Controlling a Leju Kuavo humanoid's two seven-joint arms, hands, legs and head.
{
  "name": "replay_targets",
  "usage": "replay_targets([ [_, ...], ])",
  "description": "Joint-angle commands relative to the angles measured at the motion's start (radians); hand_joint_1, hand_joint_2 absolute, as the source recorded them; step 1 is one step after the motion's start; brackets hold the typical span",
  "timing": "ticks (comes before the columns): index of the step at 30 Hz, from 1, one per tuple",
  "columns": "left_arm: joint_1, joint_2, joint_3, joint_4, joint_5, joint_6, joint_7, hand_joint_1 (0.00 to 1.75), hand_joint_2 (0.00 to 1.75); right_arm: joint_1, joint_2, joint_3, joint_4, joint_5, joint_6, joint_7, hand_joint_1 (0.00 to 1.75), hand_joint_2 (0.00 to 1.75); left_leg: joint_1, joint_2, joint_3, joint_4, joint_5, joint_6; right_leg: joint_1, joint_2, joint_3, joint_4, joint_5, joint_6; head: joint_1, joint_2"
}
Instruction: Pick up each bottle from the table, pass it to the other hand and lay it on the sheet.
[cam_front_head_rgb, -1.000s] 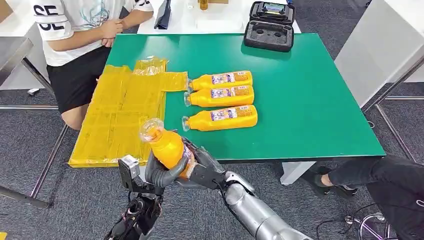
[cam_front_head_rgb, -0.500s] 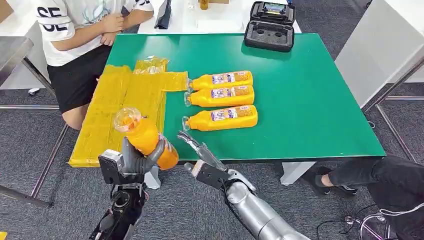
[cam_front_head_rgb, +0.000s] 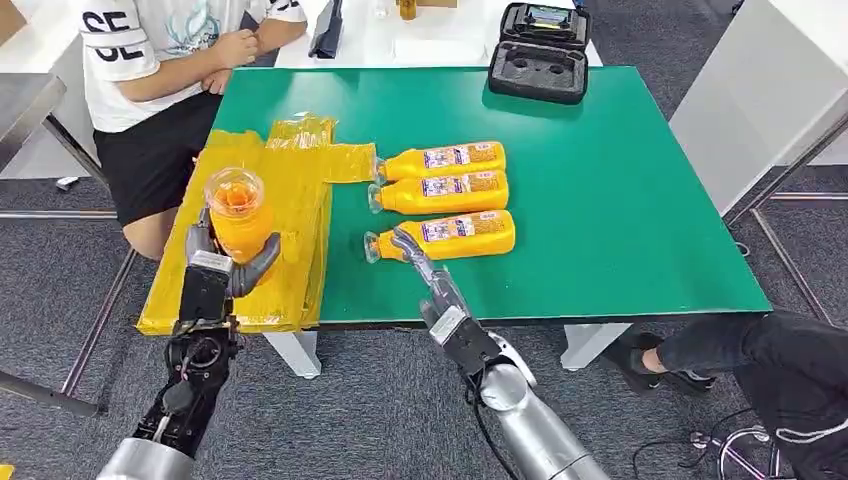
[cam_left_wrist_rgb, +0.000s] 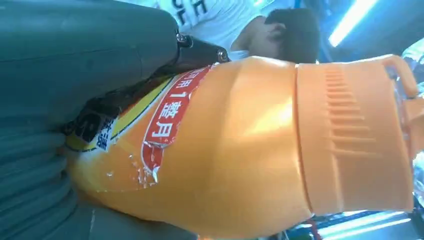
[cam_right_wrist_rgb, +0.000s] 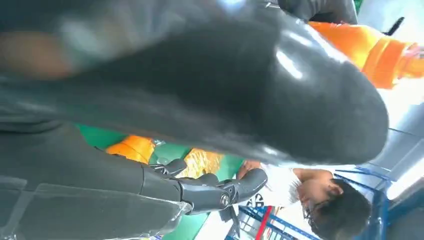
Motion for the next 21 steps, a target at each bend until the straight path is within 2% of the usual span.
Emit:
replay_targets([
  [1, -0.163, 0.114, -0.028, 0.137, -0.182, -0.036, 0.124, 1.75, 1.75, -0.031, -0.033, -0.012, 0.030, -0.030, 0.048, -0.013, 0.00, 0.00, 0.001, 0.000, 0.005, 0.000, -0.002, -0.002, 0.001, 0.000, 0.005, 0.000, -0.002, -0.002, 0.000, 0.000],
  [4, -0.234, 0.158, -0.075, 0.224, -0.277, -0.098, 0.173, 1.75, 1.75, -0.049, -0.020, -0.003, 0.061, -0.025, 0.053, -0.021, 0.00, 0.00, 0.002, 0.000, 0.005, 0.001, -0.002, -0.003, 0.002, 0.000, 0.006, 0.001, -0.002, -0.002, 0.000, 0.000],
  [17, -0.235, 0.155, -0.076, 0.229, -0.279, -0.096, 0.174, 1.75, 1.75, -0.048, -0.018, -0.002, 0.060, -0.025, 0.052, -0.020, 0.00, 0.00, 0.001, 0.000, 0.003, 0.000, 0.000, -0.002, 0.001, 0.000, 0.003, 0.000, -0.001, -0.001, 0.000, 0.000],
  [20, -0.315, 0.185, -0.166, 0.334, -0.387, -0.139, 0.221, 1.75, 1.75, -0.026, -0.016, 0.000, 0.056, -0.007, 0.061, -0.024, 0.00, 0.00, 0.002, 0.000, 0.003, 0.000, 0.000, -0.003, 0.001, 0.000, 0.003, 0.001, -0.001, -0.001, 0.000, 0.000],
  [21, -0.343, 0.182, -0.179, 0.364, -0.399, -0.158, 0.226, 1.75, 1.75, -0.013, -0.013, -0.002, 0.056, -0.002, 0.068, -0.027, 0.00, 1.75, 0.002, -0.001, 0.005, 0.001, -0.001, -0.003, 0.002, -0.001, 0.005, 0.001, -0.002, -0.002, 0.000, 0.000],
])
